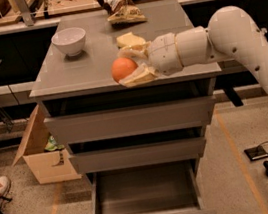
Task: Pick orange from bottom drawer and place on counter
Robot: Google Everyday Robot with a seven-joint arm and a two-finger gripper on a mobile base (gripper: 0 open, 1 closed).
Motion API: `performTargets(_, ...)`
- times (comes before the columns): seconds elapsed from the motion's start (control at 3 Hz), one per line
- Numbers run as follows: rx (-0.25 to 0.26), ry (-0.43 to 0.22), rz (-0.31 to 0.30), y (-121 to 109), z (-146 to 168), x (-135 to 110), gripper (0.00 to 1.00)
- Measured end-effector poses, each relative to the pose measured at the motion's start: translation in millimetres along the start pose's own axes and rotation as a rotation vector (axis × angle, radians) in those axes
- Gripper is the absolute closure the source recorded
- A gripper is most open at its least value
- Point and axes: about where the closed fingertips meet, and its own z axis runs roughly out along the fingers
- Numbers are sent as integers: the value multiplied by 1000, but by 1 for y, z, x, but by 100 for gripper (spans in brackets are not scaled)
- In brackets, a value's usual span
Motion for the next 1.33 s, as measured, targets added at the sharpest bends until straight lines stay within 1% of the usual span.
performTargets(0.33,35,28,21,-29,8,6,100)
performTargets(0.67,70,48,56,-56,17,17,100)
performTargets(1.0,94,60,88,-77,27,27,100)
performTargets(1.33,110,72,111,-92,33,37,100)
